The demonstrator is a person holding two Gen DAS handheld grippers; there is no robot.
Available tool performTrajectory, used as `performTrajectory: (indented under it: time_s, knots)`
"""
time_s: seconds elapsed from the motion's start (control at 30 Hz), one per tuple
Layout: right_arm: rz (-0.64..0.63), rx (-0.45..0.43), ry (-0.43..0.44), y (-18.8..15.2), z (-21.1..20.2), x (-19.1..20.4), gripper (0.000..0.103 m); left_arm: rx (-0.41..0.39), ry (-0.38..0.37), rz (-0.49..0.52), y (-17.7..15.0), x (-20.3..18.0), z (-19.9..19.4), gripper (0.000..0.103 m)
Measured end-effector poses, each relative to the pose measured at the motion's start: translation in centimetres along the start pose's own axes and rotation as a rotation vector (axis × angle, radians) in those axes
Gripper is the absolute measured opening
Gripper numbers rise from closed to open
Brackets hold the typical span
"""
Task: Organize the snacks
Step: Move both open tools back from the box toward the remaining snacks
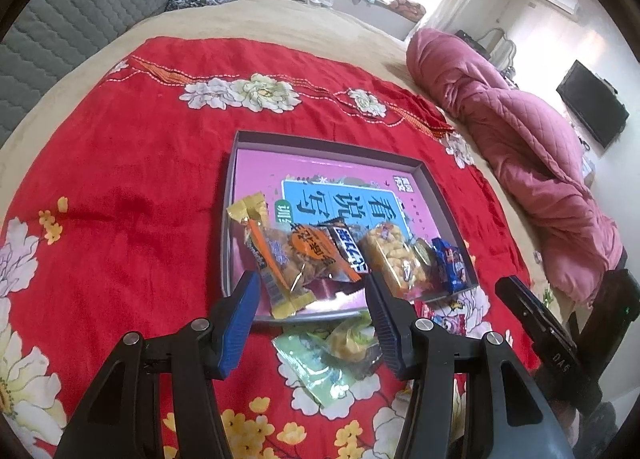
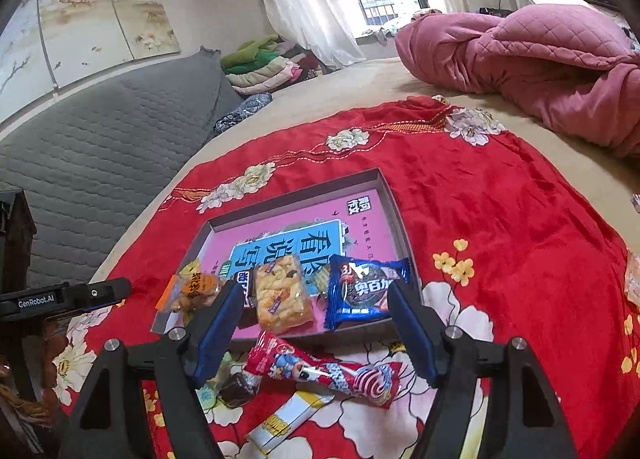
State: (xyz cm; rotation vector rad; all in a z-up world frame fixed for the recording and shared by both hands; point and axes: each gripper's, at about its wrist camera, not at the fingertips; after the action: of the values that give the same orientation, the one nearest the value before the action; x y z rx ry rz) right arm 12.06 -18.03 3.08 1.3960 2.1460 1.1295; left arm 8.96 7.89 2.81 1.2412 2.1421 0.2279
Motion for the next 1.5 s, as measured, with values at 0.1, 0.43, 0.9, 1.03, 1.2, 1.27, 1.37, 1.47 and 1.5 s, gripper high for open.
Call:
performTrajectory:
  time_s: [0.1,0.43,0.9,1.03,1.2,1.27,1.37,1.47,1.5]
  knots:
    - [0.001,0.007,0.004,-0.2,-0.2,0.3,0.074,0.025,-0.006,-0.003,-0.5,0.2,0.1,0.056]
    - [0.008,0.070,0.007,-1.2,-0.4,0.7,0.074,0.109,-0.014,-0.027,-2.5,0.2,1.2,0.056]
    - [0.033,0.206,0.017,-3.2,0.0,1.8,0.074,0.202,-0.010,-0.059,-4.5,0.4,2.8,0.056]
    - [0.023,0.255,0.014,-3.9,0.5,2.4,0.074,0.217,-0.013,-0.064,-4.7,0.4,3.0,0.056]
    - [-0.001,0.305,0.018,-4.7,1.2,3.1,0.074,0.238,-0.022,-0.085,-5.1,0.6,3.3,0.056]
    - [-0.015,0.321,0.022,-4.9,1.5,3.5,0.074,0.249,-0.027,-0.105,-5.1,0.9,3.6,0.056]
    - [-0.037,0.336,0.027,-5.2,1.8,4.0,0.074,0.267,-0.032,-0.145,-5.1,1.3,4.1,0.056]
    - [-0.051,0.347,0.030,-5.4,2.2,4.3,0.074,0.283,-0.041,-0.189,-5.0,1.6,4.8,0.056]
    - [-0.053,0.349,0.033,-5.4,2.3,4.4,0.074,0.291,-0.051,-0.207,-4.9,1.7,5.1,0.056]
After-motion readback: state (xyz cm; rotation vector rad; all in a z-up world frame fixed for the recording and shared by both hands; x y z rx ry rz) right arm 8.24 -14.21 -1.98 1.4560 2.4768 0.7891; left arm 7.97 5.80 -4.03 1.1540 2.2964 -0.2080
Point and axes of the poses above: each gripper's, at about its wrist camera, not at the fingertips, and z roughly the way its jaws point, x to its left, y to its top, and after that the axes turned 13 degrees about -z, right-handed
